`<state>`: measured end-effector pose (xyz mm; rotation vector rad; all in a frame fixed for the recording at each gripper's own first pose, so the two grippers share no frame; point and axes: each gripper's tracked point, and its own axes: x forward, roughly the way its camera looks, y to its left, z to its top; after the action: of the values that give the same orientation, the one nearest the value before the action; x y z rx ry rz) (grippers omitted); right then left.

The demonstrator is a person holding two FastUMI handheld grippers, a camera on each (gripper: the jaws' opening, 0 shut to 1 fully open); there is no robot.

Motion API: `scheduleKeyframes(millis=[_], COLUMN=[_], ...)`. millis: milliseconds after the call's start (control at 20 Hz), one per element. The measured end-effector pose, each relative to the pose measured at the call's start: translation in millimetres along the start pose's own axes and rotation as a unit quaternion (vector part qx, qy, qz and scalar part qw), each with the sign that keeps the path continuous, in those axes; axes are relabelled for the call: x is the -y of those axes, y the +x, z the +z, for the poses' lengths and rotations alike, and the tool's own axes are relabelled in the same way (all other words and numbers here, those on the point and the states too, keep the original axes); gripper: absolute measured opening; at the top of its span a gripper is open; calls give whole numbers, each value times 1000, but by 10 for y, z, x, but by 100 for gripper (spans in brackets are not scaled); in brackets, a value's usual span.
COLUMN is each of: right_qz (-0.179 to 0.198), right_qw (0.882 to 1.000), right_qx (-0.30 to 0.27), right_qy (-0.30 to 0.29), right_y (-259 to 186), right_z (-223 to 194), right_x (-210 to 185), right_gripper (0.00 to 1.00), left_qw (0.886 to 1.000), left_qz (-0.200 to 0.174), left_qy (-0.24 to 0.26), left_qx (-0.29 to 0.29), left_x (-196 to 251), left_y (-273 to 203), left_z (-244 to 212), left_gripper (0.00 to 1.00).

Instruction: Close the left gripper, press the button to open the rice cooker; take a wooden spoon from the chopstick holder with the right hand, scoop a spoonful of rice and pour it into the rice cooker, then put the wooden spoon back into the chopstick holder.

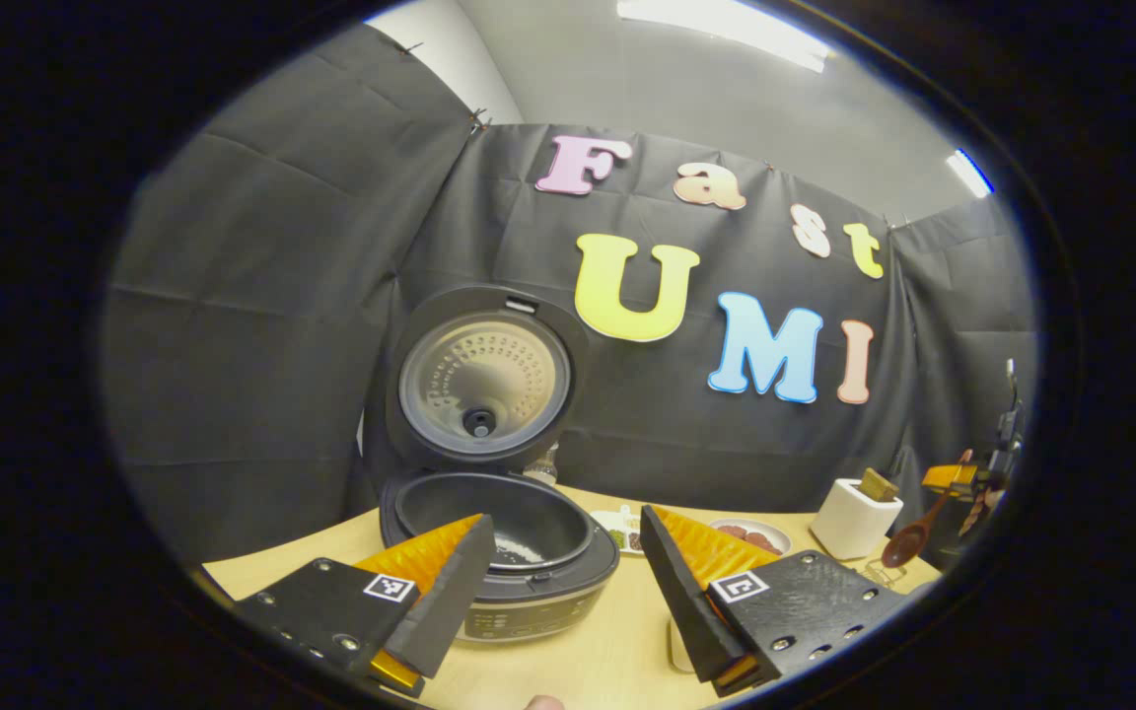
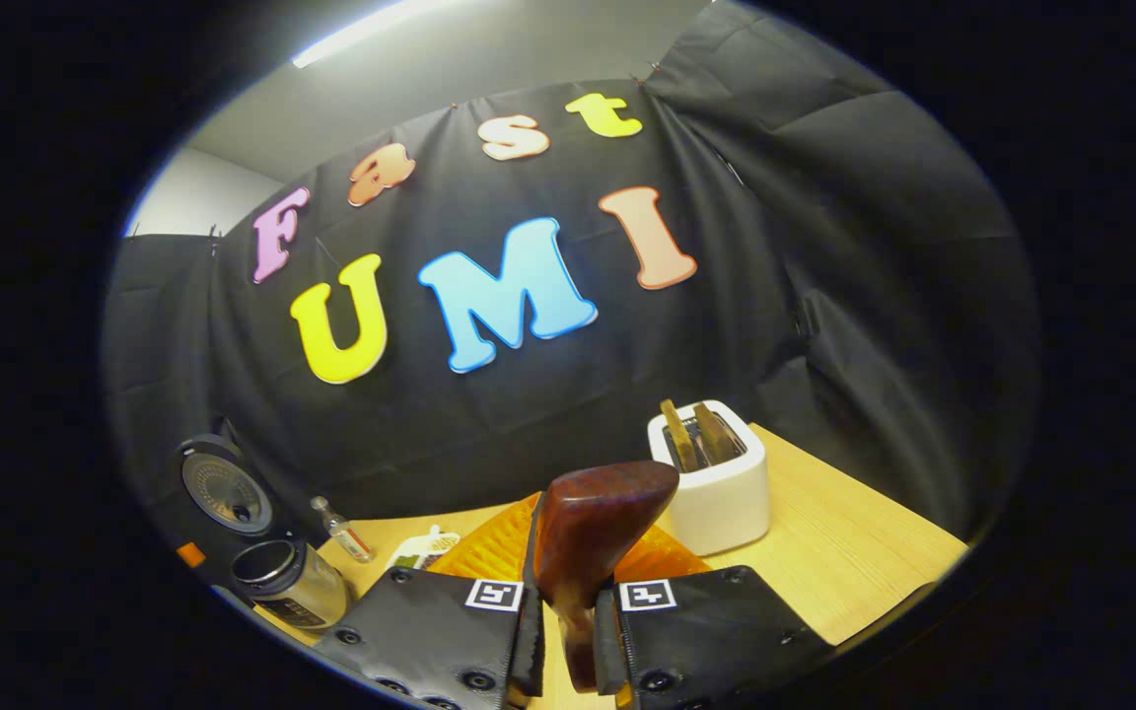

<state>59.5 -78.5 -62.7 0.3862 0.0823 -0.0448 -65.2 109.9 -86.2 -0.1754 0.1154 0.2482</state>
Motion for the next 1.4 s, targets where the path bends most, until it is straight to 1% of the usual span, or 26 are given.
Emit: scheduleKeyframes(millis=[50, 100, 150, 200, 250, 300, 400, 450, 600, 650, 700, 750, 800, 850, 900, 950, 1000, 1050, 1100, 1150, 1200, 1250, 1300, 1350, 1400], right_qz=[16, 30, 46, 65, 87, 107, 134, 141, 150, 152, 155, 157, 160, 163, 164, 166, 166, 165, 165, 169, 172, 168, 161, 154, 148], right_qw=[1000, 999, 999, 998, 996, 994, 991, 989, 986, 984, 981, 979, 978, 976, 975, 973, 971, 969, 965, 962, 958, 956, 954, 952, 950], right_qx=[9, 14, 17, 14, 12, 10, 2, -6, -44, -60, -74, -84, -89, -93, -99, -108, -118, -129, -143, -155, -164, -169, -170, -171, -173], right_qy=[-1, -4, -7, -9, -8, -10, -22, -31, -62, -74, -86, -95, -103, -107, -110, -116, -124, -134, -143, -151, -160, -173, -188, -202, -213], right_y=[-27, -43, -57, -68, -100, -107, -86, -58, 60, 87, 103, 107, 114, 133, 162, 190, 211, 230, 236, 227, 224, 217, 227, 252, 270], right_z=[64, 116, 140, 137, 124, 107, 8, -84, -440, -592, -706, -797, -865, -935, -1005, -1104, -1198, -1305, -1408, -1510, -1585, -1650, -1697, -1744, -1788], right_x=[-141, -279, -426, -581, -753, -914, -1153, -1249, -1419, -1449, -1473, -1500, -1520, -1554, -1578, -1605, -1615, -1627, -1632, -1657, -1678, -1666, -1643, -1622, -1604], right_gripper=[22, 21, 22, 22, 22, 22, 22, 22, 22, 22, 19, 19, 19, 22, 19, 19, 19, 22, 22, 22, 22, 22, 22, 22, 22], left_qw=[1000, 1000, 1000, 1000, 1000, 1000, 1000, 1000, 1000, 1000, 1000, 1000, 1000, 1000, 1000, 1000, 1000, 999, 999, 999, 999, 999, 999, 999, 999], left_qz=[2, 4, 4, 3, 3, 6, 8, 6, -1, -3, -3, -3, -2, -3, -5, -8, -11, -12, -12, -10, -10, -11, -11, -11, -11], left_qy=[-1, -3, -4, -5, -3, 1, 6, 6, 10, 12, 16, 18, 19, 18, 17, 16, 15, 16, 18, 19, 15, 10, 7, 7, 9], left_qx=[0, 1, 1, 0, -3, -4, -2, -2, -1, -3, -5, -7, -10, -15, -19, -21, -23, -25, -26, -27, -30, -30, -30, -32, -34], left_x=[-35, -63, -77, -86, -86, -115, -149, -132, -72, -77, -81, -79, -80, -69, -61, -51, -40, -43, -53, -49, -49, -29, -26, -35, -40], left_y=[-36, -65, -92, -121, -136, -162, -218, -248, -300, -292, -291, -297, -289, -300, -306, -313, -317, -310, -299, -281, -269, -262, -241, -233, -232], left_z=[-15, -19, -32, -43, -63, -54, -34, -29, -33, -46, -61, -79, -91, -115, -131, -137, -141, -162, -172, -198, -211, -208, -202, -219, -244], left_gripper=[96, 93, 93, 96, 92, 92, 93, 89, 89, 93, 93, 93, 89, 93, 93, 89, 96, 96, 96, 93, 93, 93, 96, 96, 93])
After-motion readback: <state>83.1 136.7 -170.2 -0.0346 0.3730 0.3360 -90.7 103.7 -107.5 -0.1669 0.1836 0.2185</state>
